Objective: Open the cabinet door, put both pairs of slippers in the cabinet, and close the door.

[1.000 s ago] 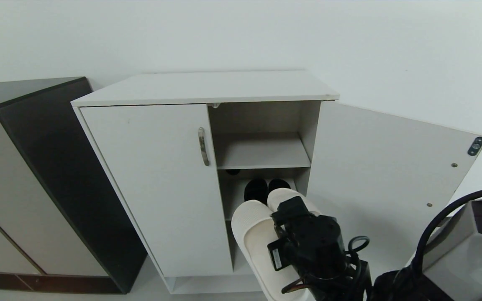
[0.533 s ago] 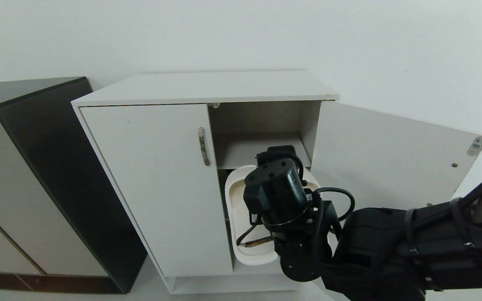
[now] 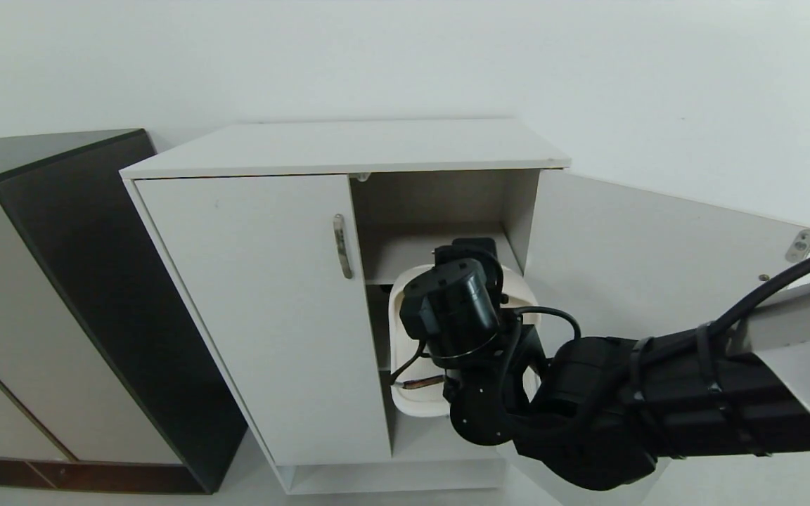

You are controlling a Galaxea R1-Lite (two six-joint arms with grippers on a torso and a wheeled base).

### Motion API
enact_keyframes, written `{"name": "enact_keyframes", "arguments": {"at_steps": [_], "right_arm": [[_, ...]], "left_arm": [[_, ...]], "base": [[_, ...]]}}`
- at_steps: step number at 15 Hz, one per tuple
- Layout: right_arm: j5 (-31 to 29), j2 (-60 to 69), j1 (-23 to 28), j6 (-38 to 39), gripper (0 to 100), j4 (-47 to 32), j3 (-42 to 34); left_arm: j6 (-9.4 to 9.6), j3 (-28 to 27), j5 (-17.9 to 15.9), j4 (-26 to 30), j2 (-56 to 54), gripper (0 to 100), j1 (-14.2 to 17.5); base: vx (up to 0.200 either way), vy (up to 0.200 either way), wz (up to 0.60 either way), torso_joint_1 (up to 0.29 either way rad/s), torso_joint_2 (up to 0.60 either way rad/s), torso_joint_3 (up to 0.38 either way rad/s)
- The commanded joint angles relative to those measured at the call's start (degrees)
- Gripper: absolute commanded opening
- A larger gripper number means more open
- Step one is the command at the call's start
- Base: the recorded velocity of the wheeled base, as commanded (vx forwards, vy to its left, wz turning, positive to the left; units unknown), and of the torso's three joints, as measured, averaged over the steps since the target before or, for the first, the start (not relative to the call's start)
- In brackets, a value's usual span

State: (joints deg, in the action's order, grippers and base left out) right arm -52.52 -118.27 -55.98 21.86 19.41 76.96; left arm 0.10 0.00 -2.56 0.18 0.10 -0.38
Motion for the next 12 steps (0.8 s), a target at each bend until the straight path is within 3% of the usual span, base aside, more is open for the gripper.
{"name": "enact_keyframes", "arguments": {"at_steps": [1, 5, 12], "right_arm": [[-0.04, -1.87, 0.17, 0.29, 0, 0.72, -0.05], [0.05, -3.37, 0.17, 0.11, 0, 2.92, -0.05], [-0.22, -4.86, 0.26, -0.24, 0, 4.85, 0.56]], "left_arm": [[-0.01, 0.00, 0.01, -0.01, -0.01, 0, 0.03], [0.08, 0.00, 0.01, -0.01, -0.01, 0, 0.03], [0.08, 0.00, 0.01, 0.08, -0.01, 0, 0.03]], "base": [[0.000, 0.000, 0.00, 0.000, 0.00, 0.000], [0.000, 0.000, 0.00, 0.000, 0.00, 0.000], [0.200, 0.000, 0.00, 0.001, 0.01, 0.002]]}}
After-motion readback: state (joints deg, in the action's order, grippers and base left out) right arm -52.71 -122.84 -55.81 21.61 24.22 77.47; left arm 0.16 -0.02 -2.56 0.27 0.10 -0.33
